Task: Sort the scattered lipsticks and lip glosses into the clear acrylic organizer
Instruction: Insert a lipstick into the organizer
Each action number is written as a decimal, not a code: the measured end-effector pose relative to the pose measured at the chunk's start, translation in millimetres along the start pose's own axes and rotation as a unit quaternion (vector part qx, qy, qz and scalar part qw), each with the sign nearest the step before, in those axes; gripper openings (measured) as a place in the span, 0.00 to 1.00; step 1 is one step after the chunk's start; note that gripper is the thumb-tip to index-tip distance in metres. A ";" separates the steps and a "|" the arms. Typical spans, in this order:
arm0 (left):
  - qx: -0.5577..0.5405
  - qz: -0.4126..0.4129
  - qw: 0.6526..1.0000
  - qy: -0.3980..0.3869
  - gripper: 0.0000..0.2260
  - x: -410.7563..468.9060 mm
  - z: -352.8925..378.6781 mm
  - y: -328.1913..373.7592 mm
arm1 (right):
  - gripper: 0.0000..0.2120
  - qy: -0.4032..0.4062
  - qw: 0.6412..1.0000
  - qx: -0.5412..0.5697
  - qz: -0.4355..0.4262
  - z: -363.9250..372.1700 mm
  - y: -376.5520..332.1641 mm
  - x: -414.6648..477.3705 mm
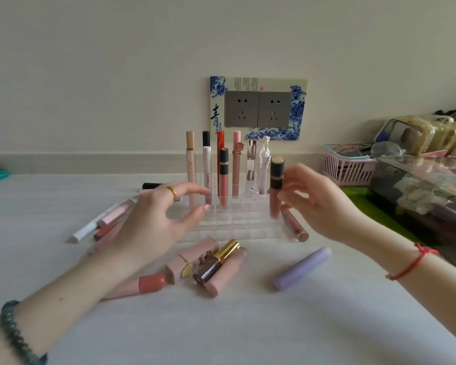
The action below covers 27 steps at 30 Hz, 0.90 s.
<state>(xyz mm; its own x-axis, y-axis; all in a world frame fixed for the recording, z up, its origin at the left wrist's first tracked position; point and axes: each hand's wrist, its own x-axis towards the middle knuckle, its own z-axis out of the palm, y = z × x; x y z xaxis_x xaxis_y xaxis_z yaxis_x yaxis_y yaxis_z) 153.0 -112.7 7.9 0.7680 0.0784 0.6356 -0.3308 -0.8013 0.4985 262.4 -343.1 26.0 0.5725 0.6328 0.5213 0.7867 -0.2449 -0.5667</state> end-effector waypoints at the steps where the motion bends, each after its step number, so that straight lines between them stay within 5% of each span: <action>1: -0.003 -0.029 1.000 0.008 0.13 2.1 -2.8 -9.8 | 0.07 0.022 0.999 0.023 0.009 0.7 0.5 6.6; 6: 0.009 -0.141 0.990 -0.015 0.29 3.2 -9.4 -47.2 | 0.06 0.102 0.986 0.128 0.033 13.2 2.2 36.1; 13: 0.017 -0.173 0.979 -0.108 0.42 -3.1 -3.1 -65.8 | 0.07 0.140 0.981 0.124 0.057 37.8 7.9 69.0; 27: 0.019 -0.156 0.981 -0.113 0.26 -7.8 3.9 -61.5 | 0.08 0.162 0.981 0.060 0.091 58.0 21.2 72.5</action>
<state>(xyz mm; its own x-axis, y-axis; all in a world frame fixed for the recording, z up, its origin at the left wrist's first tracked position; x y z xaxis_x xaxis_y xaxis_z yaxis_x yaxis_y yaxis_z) 169.5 -66.4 -30.0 0.9318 0.1941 0.3069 -0.0425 -0.7811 0.6229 307.2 -259.8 14.8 0.7592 0.3156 0.5691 0.6433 -0.2315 -0.7298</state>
